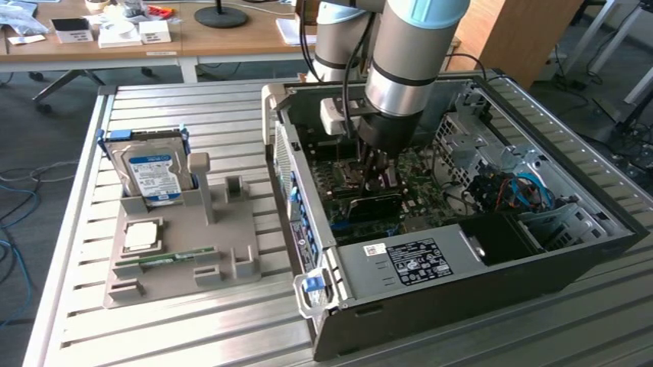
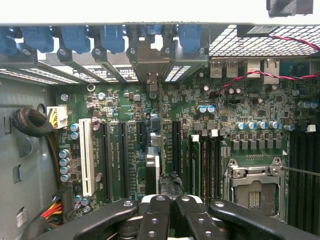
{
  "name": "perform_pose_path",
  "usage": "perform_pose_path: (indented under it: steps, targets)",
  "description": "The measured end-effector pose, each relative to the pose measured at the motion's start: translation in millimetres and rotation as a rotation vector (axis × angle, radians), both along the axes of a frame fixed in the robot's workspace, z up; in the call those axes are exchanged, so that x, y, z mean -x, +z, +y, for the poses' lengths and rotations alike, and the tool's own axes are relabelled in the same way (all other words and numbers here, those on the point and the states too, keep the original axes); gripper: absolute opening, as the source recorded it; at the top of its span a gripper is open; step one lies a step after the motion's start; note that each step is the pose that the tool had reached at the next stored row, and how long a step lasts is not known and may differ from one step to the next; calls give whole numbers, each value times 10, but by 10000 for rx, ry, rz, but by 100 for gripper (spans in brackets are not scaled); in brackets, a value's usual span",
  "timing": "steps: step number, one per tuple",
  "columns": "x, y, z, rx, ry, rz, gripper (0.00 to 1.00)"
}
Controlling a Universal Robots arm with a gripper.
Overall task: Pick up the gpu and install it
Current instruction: 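Press down on the gpu until it lock into place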
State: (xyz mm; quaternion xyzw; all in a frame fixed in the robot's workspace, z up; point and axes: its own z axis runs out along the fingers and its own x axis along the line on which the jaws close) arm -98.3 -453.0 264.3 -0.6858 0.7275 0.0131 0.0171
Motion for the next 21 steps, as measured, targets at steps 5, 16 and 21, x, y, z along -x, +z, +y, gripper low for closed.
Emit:
perform_pose_path:
  steps: [5, 16, 21]
  targets:
    - [1, 0, -21, -12, -2, 0, 11]
    - [0, -4, -31, -17, 0, -3, 11]
    - [0, -11, -32, -11, 0, -3, 11]
